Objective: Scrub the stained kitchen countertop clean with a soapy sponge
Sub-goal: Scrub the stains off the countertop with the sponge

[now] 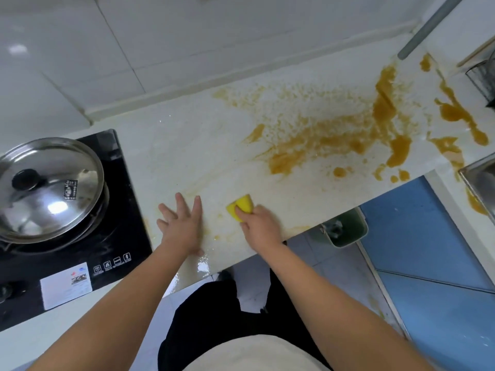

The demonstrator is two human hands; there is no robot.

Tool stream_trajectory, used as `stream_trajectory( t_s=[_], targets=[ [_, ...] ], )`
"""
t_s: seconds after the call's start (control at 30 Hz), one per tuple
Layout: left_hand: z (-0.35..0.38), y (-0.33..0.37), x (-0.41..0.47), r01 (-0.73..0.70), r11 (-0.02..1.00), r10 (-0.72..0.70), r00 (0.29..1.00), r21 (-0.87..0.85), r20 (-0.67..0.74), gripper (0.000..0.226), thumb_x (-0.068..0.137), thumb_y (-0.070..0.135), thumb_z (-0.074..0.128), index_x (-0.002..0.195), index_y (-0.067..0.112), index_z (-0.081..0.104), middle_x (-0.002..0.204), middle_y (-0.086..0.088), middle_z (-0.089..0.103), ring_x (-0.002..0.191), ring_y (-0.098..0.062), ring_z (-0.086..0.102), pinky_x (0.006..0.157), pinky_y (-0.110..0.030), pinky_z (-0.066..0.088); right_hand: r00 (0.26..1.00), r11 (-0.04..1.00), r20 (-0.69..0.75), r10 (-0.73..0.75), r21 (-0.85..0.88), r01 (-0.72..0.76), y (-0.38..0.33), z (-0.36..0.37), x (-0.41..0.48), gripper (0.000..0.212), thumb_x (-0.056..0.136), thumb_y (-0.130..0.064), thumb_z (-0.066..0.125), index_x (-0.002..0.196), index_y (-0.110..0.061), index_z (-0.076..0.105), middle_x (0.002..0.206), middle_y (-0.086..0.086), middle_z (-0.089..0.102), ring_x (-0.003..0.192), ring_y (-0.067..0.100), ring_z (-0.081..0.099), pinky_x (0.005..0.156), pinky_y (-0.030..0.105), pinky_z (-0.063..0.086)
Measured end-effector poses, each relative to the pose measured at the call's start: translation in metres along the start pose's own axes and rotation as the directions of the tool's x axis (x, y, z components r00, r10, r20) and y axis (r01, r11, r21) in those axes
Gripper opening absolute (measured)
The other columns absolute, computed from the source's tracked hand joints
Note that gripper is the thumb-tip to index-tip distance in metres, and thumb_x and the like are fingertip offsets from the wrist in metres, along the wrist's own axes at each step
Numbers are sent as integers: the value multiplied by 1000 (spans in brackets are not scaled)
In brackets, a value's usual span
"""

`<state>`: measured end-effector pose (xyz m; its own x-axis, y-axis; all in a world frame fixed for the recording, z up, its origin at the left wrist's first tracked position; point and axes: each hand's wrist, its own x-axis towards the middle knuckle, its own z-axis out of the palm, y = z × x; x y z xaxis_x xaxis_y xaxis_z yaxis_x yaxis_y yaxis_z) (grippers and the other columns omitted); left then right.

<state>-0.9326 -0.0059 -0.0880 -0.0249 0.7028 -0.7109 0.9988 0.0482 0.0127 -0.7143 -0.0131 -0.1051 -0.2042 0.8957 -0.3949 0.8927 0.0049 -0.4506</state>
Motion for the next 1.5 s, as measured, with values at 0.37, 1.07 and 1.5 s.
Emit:
stream_trajectory(
  t_s=[0.37,1.07,1.5],
  targets=[
    [-27,44,40,111,994,-111,994,-12,14,144,78,8,84,150,45,-35,155,-20,-44,144,-68,-14,104,-79,34,913,927,-268,307,-131,-350,122,-99,88,51,102,-17,43,151,-30,41,132,16,54,104,35,59,69,35,43],
    [-59,57,48,197,975,-187,978,-100,95,165,52,23,101,147,57,-29,153,-11,-48,145,-62,-23,98,-83,35,971,950,49,-235,-198,240,94,-67,52,55,92,-20,46,147,-24,46,105,15,52,77,37,56,54,36,38],
    [-64,57,47,227,970,-216,970,-90,114,165,56,22,101,146,59,-33,152,-10,-51,146,-61,-23,103,-79,36,975,885,-94,-200,-444,138,127,-128,158,63,86,-6,61,144,-27,50,115,25,55,74,40,62,63,41,51]
  ],
)
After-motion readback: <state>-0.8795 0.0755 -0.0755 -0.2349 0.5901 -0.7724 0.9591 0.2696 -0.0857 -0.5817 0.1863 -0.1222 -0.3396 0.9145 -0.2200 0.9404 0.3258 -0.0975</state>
